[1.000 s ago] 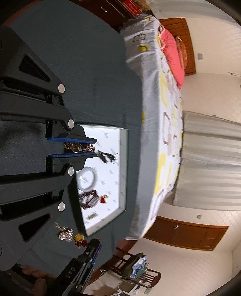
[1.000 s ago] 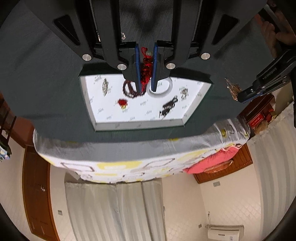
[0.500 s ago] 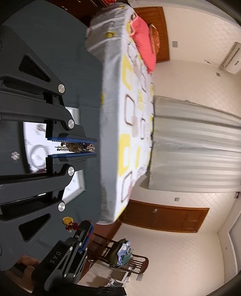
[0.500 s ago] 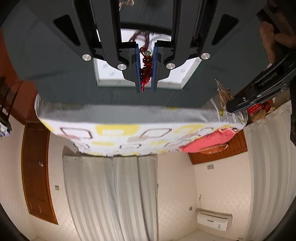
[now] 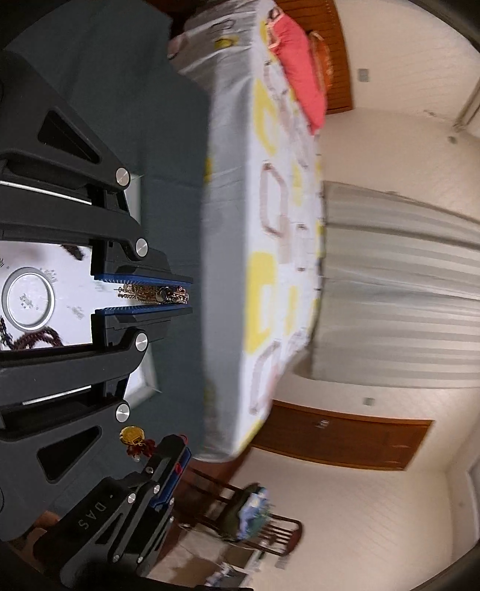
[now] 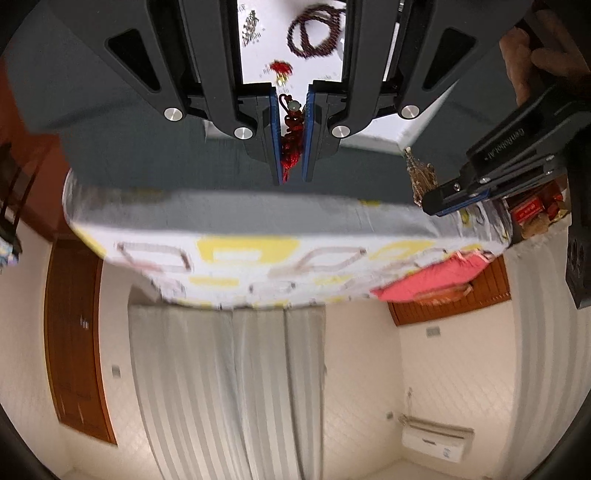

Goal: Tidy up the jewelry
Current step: 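Lower chain and red charm into the box and open both tools, then move the left tool to the pearl flower brooch and close on it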

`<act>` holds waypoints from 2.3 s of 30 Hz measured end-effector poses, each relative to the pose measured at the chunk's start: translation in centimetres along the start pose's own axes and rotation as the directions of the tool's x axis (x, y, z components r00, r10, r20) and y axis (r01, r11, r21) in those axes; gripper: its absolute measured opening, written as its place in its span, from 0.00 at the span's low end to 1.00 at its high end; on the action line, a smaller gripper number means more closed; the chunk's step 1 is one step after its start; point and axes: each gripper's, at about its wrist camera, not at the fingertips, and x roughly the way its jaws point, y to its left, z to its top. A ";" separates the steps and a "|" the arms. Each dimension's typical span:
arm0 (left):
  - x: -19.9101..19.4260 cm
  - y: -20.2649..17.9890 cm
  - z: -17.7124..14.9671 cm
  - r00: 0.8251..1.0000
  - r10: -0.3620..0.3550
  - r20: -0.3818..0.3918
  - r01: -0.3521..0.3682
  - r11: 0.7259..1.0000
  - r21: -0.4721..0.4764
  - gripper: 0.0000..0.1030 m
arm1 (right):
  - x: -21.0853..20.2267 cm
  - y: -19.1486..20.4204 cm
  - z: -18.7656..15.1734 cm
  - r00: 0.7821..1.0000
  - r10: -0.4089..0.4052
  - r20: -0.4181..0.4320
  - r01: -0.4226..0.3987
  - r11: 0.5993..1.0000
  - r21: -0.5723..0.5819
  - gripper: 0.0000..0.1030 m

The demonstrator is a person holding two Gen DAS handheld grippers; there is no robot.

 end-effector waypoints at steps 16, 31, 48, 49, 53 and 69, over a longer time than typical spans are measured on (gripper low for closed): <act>10.5 1.0 -5.6 0.947 0.014 -0.320 -0.018 1.000 -0.011 0.09 | 8.6 -2.4 -6.0 0.948 -0.008 -0.319 0.018 0.999 0.031 0.11; 11.3 1.1 -6.8 0.937 0.030 -0.348 -0.036 0.999 -0.009 0.32 | 9.5 -3.5 -6.9 0.934 -0.022 -0.356 0.041 0.998 0.047 0.14; 5.3 2.0 -5.1 0.975 0.049 -0.216 -0.056 0.998 -0.026 0.68 | 4.2 -2.4 -4.2 0.977 -0.030 -0.209 0.042 0.998 0.055 0.47; 4.4 2.0 -5.0 0.978 0.050 -0.201 -0.057 0.998 -0.031 0.68 | 3.8 -2.3 -4.0 0.979 -0.030 -0.200 0.042 0.998 0.056 0.47; 1.7 2.2 -5.1 0.984 0.053 -0.170 -0.061 0.997 -0.047 0.71 | 1.6 -1.5 -3.4 0.986 -0.022 -0.164 0.035 0.996 0.080 0.48; -4.5 1.2 -11.9 0.973 0.082 -0.216 -0.097 0.993 -0.059 0.72 | -5.7 -1.0 -11.0 0.972 -0.073 -0.224 0.096 0.991 0.091 0.50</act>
